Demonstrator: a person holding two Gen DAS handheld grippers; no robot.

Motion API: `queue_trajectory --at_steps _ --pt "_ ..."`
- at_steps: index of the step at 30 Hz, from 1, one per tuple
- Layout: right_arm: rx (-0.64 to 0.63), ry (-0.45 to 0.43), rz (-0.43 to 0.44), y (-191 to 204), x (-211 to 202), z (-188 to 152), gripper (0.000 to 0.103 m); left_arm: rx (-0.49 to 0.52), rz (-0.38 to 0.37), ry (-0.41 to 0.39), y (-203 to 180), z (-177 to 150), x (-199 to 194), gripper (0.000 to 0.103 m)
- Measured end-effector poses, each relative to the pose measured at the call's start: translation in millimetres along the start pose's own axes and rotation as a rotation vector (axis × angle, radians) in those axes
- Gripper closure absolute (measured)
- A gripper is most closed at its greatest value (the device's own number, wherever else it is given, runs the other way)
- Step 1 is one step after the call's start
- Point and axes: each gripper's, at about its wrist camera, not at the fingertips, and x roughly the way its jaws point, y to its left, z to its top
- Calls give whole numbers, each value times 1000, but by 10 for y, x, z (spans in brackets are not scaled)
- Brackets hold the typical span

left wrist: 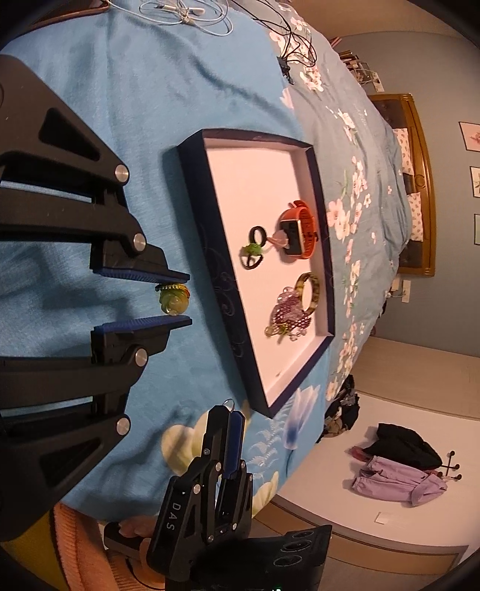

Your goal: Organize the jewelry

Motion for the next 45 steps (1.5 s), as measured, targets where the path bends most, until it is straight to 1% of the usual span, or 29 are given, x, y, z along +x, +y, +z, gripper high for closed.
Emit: queue_trajectory --at_steps 5,13,26,45 --pt "-1 -29 5 12 -41 53 88 5 7 -25 -18 57 -45 85" --pt "-1 -50 8 18 -53 108 88 10 20 -57 -24 140 -84 85" --pt "-6 -83 2 14 -64 186 88 7 31 -84 -22 216 -118 85" --pt "-25 -128 -4 -11 -54 385 88 1 54 -120 16 348 -132 85"
